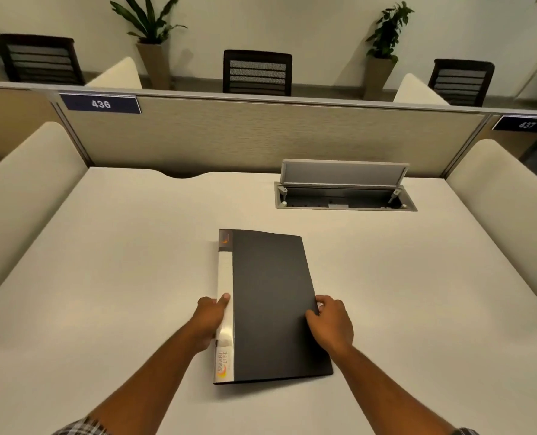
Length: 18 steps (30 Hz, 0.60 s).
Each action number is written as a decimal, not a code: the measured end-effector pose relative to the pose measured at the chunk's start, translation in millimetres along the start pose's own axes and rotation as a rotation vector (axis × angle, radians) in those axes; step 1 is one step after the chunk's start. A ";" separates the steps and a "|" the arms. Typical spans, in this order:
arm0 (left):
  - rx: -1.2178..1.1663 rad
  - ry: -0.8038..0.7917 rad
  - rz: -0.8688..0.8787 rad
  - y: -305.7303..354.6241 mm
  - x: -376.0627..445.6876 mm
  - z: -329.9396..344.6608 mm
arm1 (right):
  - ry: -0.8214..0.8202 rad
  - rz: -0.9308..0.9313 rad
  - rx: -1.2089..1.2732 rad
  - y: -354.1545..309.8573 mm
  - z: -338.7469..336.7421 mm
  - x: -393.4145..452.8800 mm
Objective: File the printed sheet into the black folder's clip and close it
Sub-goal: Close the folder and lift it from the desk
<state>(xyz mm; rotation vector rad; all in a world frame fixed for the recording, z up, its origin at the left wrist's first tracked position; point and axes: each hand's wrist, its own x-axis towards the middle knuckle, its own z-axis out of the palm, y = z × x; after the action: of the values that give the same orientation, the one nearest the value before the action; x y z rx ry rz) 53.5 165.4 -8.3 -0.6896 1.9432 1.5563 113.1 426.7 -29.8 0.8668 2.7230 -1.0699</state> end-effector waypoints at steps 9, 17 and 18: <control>-0.066 0.017 0.022 4.3 2.5 -29.6 | 0.058 0.128 0.101 -29.6 18.7 5.2; -0.012 0.087 0.141 43.0 29.0 -61.6 | -0.012 0.066 0.433 -81.2 38.2 20.7; -0.002 0.091 0.156 49.2 32.8 -63.7 | 0.000 0.059 0.426 -88.0 39.1 25.3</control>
<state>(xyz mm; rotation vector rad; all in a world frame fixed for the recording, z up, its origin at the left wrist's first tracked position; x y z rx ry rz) -10.5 111.0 14.5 -0.6326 2.1070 1.6452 40.0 361.0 -13.4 0.9865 2.4870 -1.6691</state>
